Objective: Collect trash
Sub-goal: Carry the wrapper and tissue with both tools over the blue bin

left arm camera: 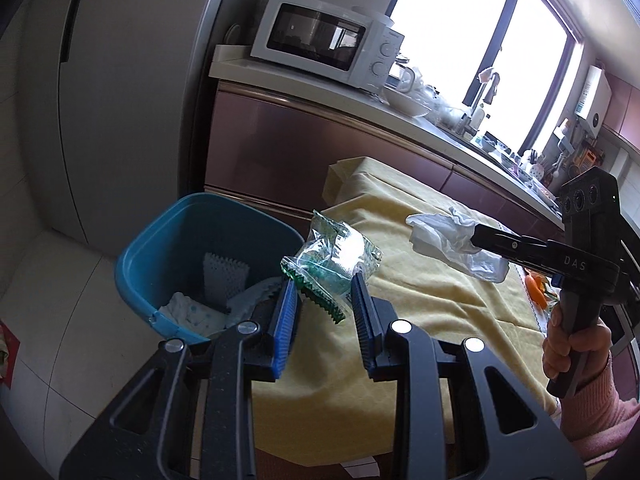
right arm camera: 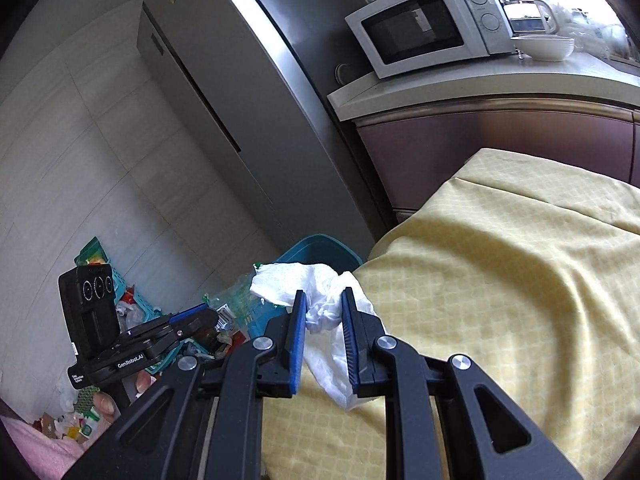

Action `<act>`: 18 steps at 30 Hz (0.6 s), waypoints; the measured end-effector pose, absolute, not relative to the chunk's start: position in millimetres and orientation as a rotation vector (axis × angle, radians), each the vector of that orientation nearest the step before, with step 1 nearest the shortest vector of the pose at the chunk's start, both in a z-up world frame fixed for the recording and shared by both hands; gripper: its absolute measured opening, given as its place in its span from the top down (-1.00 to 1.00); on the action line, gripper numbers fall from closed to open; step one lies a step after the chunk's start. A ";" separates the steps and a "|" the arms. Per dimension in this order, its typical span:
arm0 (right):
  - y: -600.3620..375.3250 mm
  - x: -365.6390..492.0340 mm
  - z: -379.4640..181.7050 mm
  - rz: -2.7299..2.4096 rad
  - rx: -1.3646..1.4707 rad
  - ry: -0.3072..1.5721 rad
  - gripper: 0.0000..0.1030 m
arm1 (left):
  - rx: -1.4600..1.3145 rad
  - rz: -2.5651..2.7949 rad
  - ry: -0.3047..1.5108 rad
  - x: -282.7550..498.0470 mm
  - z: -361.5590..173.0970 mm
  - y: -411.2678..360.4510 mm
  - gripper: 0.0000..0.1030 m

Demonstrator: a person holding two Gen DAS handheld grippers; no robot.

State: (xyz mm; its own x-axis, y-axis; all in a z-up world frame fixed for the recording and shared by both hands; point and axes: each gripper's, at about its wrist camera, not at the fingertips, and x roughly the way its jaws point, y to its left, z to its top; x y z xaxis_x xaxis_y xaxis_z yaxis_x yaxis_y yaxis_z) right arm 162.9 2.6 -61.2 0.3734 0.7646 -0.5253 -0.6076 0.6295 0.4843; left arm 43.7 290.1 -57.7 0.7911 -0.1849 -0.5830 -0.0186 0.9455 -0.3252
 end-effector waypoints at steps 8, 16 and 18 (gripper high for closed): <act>44.6 168.2 -59.5 0.953 0.176 0.817 0.68 | -0.345 -0.012 0.668 47.1 -69.5 319.1 0.45; 82.0 176.1 -61.0 0.987 0.144 0.836 0.68 | -0.363 0.034 0.685 53.7 -81.1 334.8 0.45; 90.7 178.4 -62.2 0.992 0.136 0.842 0.68 | -0.367 0.047 0.691 55.3 -84.8 338.3 0.45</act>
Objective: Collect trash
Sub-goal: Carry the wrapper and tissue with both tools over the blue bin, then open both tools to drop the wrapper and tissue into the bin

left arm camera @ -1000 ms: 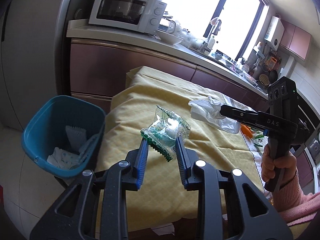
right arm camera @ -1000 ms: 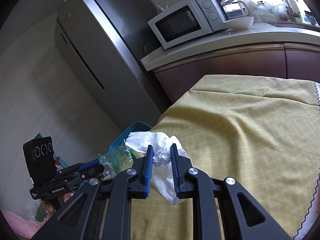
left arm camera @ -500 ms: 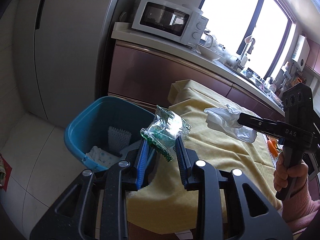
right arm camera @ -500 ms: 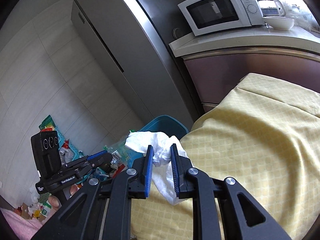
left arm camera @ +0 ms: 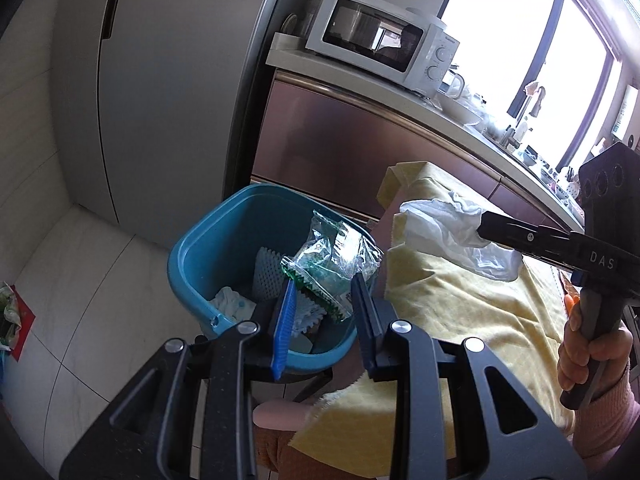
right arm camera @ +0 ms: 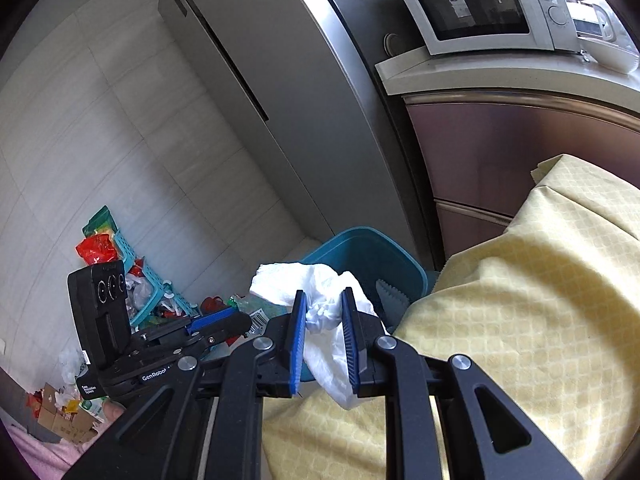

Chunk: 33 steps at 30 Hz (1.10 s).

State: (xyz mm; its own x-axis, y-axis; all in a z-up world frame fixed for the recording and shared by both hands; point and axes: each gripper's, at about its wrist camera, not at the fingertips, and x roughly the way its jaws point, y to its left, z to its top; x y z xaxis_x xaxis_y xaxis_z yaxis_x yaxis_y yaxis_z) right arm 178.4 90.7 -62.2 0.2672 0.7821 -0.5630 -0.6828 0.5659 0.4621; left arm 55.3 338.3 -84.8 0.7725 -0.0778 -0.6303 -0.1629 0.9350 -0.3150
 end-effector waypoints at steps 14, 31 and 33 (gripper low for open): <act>147.9 203.2 -90.2 0.980 0.088 0.927 0.67 | -0.389 0.113 0.735 77.7 -108.6 359.4 0.45; 172.2 218.3 -118.9 0.919 0.074 0.995 0.50 | -0.427 0.150 0.808 110.1 -142.6 370.8 0.40; 171.2 217.9 -119.0 0.915 0.077 0.995 0.50 | -0.437 0.147 0.812 111.4 -145.4 371.5 0.38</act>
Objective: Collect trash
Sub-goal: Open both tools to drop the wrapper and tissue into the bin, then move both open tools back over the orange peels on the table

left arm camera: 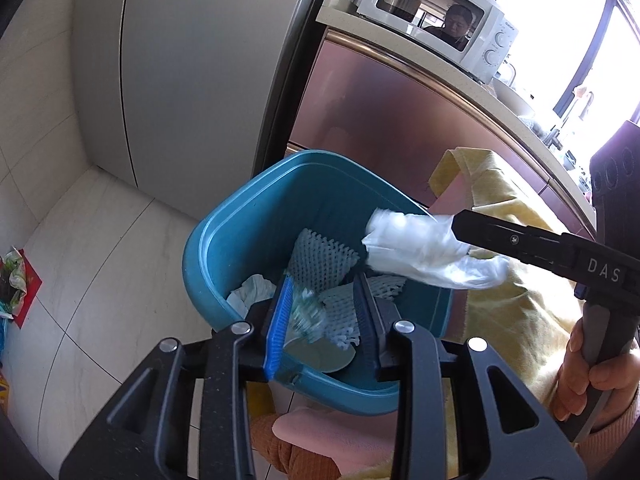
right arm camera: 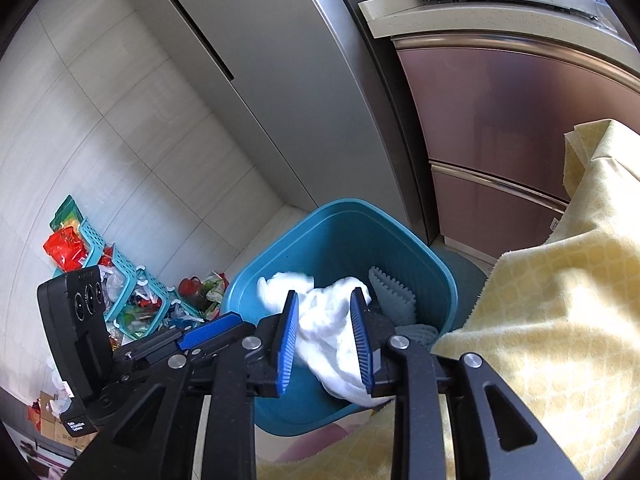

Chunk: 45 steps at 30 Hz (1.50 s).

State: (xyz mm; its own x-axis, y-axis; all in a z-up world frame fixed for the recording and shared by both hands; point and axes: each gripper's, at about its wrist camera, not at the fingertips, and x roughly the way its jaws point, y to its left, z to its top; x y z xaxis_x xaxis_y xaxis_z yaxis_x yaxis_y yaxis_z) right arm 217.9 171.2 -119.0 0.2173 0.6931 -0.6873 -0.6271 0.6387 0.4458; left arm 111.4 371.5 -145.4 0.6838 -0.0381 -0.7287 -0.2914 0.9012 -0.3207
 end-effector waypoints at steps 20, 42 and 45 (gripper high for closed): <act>94.5 187.9 -86.5 0.924 0.112 0.878 0.38 | -0.365 0.028 0.685 89.0 -97.1 322.3 0.19; -185.9 101.6 -61.3 0.407 0.240 0.679 0.34 | -0.096 -0.509 0.693 99.2 -66.9 78.9 0.10; -222.6 91.7 -65.5 0.311 0.269 0.660 0.34 | -0.062 -0.554 0.711 104.8 -69.5 45.5 0.10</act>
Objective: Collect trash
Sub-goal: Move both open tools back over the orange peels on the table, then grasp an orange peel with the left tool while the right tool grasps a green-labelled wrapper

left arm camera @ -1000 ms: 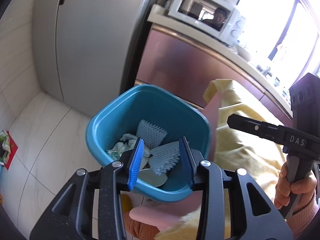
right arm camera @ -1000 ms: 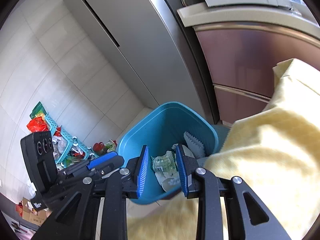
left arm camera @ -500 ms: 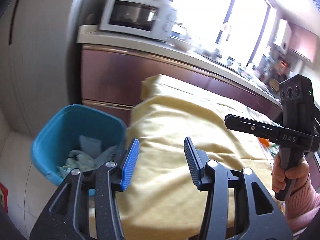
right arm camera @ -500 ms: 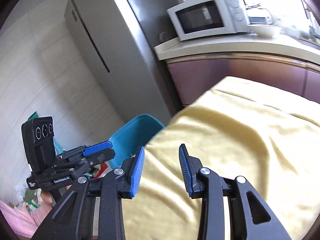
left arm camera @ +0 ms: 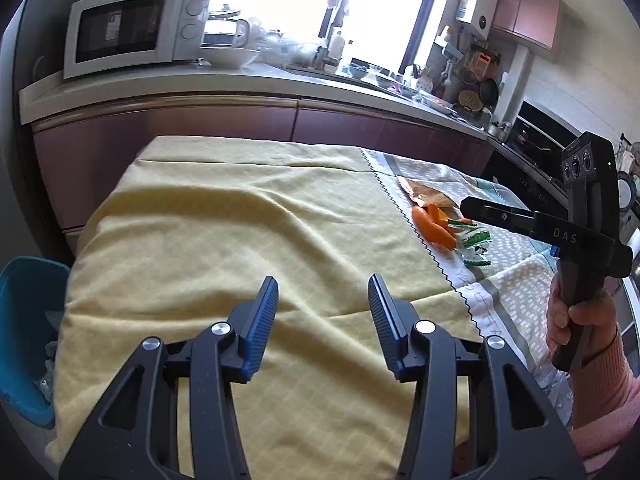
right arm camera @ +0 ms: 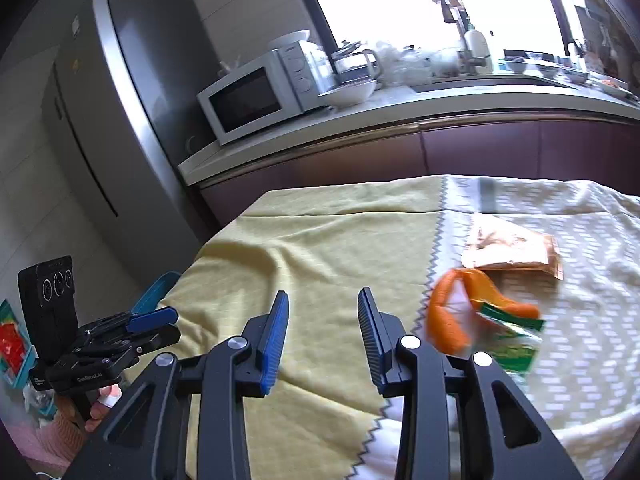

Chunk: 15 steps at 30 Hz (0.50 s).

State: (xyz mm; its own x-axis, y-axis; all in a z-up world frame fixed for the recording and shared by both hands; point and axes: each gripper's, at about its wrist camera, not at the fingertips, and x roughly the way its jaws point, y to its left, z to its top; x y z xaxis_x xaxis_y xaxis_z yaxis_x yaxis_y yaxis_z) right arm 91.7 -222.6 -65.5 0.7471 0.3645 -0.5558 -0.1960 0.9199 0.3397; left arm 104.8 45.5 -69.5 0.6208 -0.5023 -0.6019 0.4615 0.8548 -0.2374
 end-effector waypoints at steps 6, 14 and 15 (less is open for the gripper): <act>-284.4 75.9 -79.2 0.149 0.348 0.643 0.34 | -0.008 -0.631 0.744 123.5 -72.6 -11.9 0.10; -318.2 73.3 -106.2 0.113 0.428 0.692 0.34 | 0.026 -0.705 0.787 149.5 -73.0 -77.9 0.10; -320.0 72.5 -109.3 0.118 0.433 0.700 0.34 | 0.028 -0.710 0.792 152.0 -73.0 -83.0 0.10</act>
State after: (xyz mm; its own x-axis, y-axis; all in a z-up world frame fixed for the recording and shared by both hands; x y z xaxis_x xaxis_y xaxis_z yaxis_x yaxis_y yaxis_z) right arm 72.5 -320.0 -109.3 0.7620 0.2477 -0.5983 0.0382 0.9051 0.4234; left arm 152.0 -83.0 -73.0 0.4858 -0.5730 -0.6601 0.5931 0.7708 -0.2325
